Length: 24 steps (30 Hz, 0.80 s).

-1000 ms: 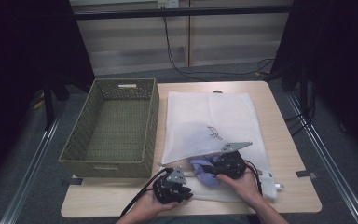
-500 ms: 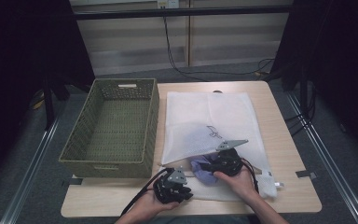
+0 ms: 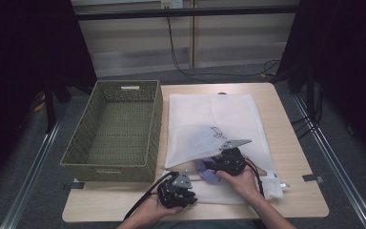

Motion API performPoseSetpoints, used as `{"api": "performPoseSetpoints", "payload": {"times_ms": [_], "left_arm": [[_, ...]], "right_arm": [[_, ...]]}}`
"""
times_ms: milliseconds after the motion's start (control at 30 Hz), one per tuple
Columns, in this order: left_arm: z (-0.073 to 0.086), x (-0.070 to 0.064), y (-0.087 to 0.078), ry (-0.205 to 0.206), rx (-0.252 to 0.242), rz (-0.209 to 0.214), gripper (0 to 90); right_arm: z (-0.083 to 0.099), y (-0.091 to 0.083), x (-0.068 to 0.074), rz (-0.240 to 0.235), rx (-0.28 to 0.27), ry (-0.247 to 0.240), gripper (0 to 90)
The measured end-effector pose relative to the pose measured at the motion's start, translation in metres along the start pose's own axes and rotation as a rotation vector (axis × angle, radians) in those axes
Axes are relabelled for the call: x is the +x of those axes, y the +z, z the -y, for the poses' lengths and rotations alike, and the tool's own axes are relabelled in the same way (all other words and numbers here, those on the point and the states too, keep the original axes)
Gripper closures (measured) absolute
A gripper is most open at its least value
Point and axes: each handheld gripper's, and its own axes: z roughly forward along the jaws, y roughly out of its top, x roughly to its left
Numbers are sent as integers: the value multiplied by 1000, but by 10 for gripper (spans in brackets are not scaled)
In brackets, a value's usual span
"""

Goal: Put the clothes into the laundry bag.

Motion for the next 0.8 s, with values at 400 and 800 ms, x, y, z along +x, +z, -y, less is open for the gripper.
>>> {"api": "performPoseSetpoints", "payload": {"times_ms": [400,800], "left_arm": [[1,0,0,5,-3,-3,774],[0,0,0,2,2,5,774]], "right_arm": [[-3,7,-8,45,-8,6,729],[-6,11,-12,94,-24,18,716]]}}
